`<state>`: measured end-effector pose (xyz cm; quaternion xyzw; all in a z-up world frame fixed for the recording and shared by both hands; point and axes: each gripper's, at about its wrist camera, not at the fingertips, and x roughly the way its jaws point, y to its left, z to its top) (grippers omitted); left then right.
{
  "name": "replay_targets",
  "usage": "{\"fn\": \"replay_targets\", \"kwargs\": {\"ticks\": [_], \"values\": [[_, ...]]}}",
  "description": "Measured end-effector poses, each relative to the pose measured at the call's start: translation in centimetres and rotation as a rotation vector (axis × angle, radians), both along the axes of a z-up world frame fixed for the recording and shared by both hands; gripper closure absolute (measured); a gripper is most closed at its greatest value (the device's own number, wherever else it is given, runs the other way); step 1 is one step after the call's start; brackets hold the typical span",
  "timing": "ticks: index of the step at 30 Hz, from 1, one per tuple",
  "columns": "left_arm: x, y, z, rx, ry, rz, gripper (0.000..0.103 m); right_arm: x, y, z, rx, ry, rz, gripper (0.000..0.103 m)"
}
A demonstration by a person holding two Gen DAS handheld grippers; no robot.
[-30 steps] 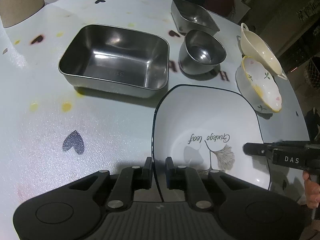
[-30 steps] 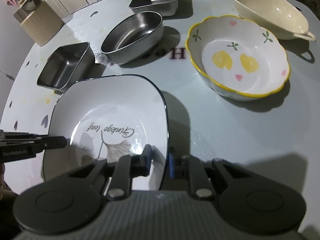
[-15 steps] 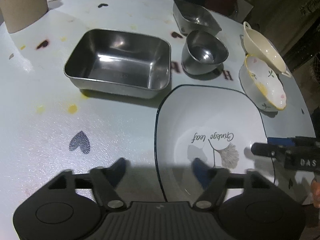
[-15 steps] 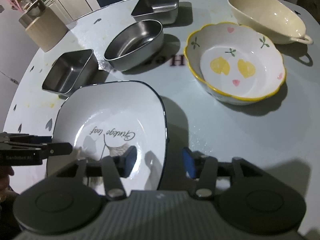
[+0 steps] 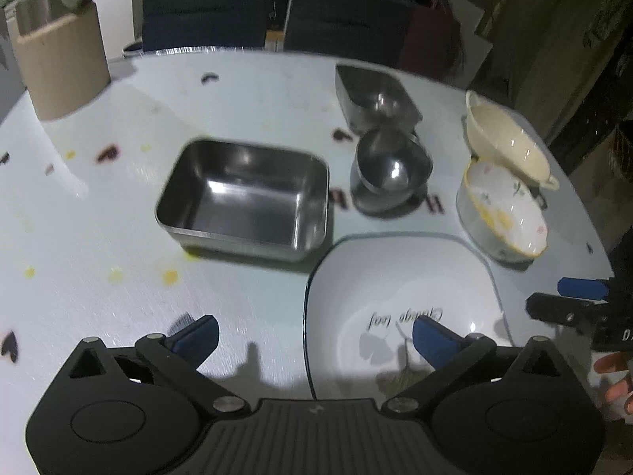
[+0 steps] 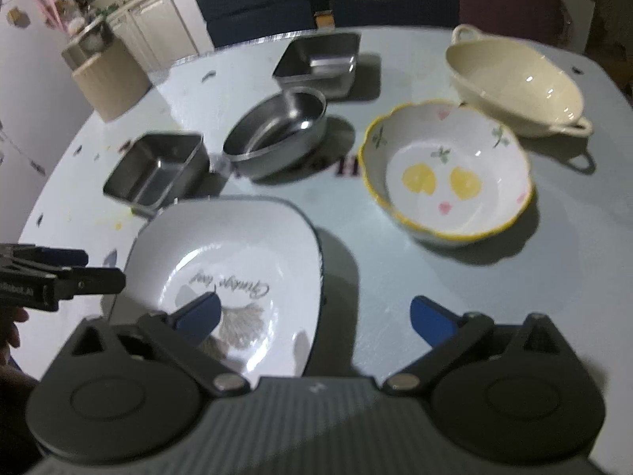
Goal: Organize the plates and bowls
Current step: 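Lower the white plate onto the table and open both grippers, then move the right gripper to the cream two-handled bowl and grasp its handle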
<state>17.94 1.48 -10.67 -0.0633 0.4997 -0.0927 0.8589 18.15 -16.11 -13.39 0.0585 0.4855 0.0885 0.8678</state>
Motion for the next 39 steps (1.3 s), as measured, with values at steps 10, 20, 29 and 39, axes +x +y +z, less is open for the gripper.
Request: {"fn": "replay_targets", "kwargs": {"ticks": [10, 20, 29, 39], "values": [[0.1, -0.8, 4.9, -0.039, -0.168, 0.017, 0.000, -0.6, -4.4, 4.5, 0.067, -0.185, -0.128, 0.000], [3.4, -6.0, 8.1, -0.072, -0.272, -0.065, 0.000, -0.1, -11.2, 6.4, 0.163, -0.291, -0.339, 0.000], [7.2, -11.4, 8.9, -0.109, -0.361, -0.138, 0.000, 2.0, -17.9, 4.8, 0.263, -0.341, -0.616, 0.000], [12.3, -15.5, 7.5, -0.128, -0.424, -0.199, 0.001, 4.4, -22.3, -0.5, 0.445, -0.295, -0.785, 0.005]]}}
